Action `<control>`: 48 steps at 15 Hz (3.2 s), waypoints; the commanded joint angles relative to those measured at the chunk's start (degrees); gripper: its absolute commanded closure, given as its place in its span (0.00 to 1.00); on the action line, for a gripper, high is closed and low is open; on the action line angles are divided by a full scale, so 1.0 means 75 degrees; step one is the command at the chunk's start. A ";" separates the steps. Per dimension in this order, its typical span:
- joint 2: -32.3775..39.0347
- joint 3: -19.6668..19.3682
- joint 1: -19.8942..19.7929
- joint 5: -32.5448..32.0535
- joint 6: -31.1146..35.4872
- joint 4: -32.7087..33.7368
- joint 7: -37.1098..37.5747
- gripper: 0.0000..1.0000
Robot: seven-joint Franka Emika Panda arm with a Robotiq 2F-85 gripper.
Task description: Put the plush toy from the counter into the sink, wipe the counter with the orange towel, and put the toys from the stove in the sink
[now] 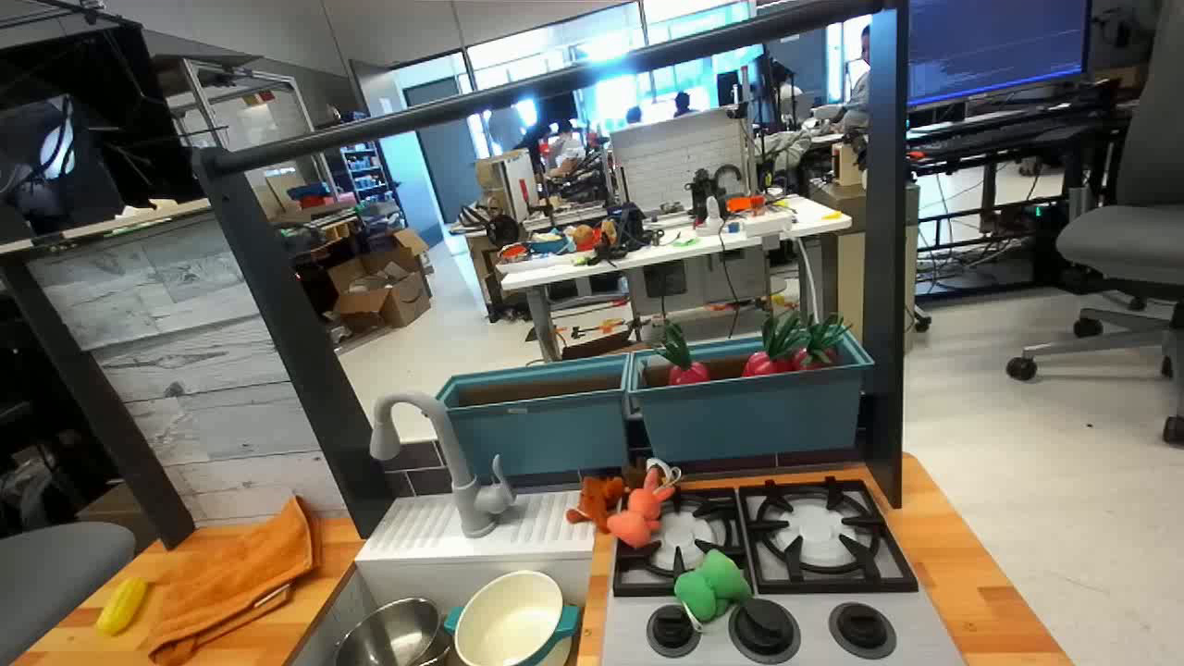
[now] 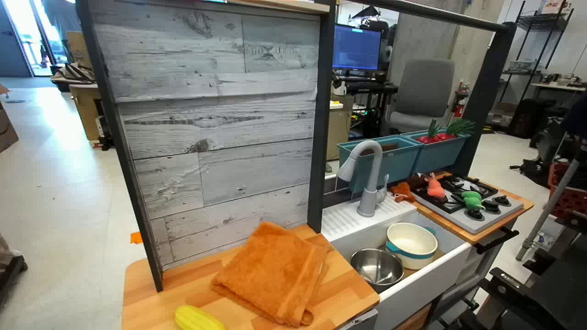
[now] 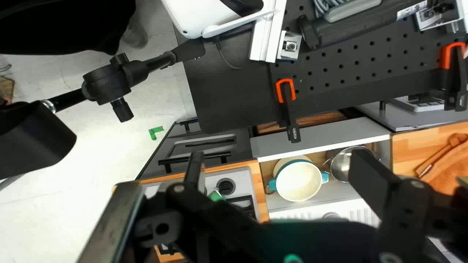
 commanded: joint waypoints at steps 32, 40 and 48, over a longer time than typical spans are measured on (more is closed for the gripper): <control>0.1951 0.0164 0.1077 0.0022 -0.0897 -0.0216 -0.1373 0.00; 0.1725 0.0183 0.1365 0.0365 0.0022 -0.0211 -0.1479 0.00; 0.3422 0.1626 0.3598 0.3759 0.4791 0.0184 0.0128 0.00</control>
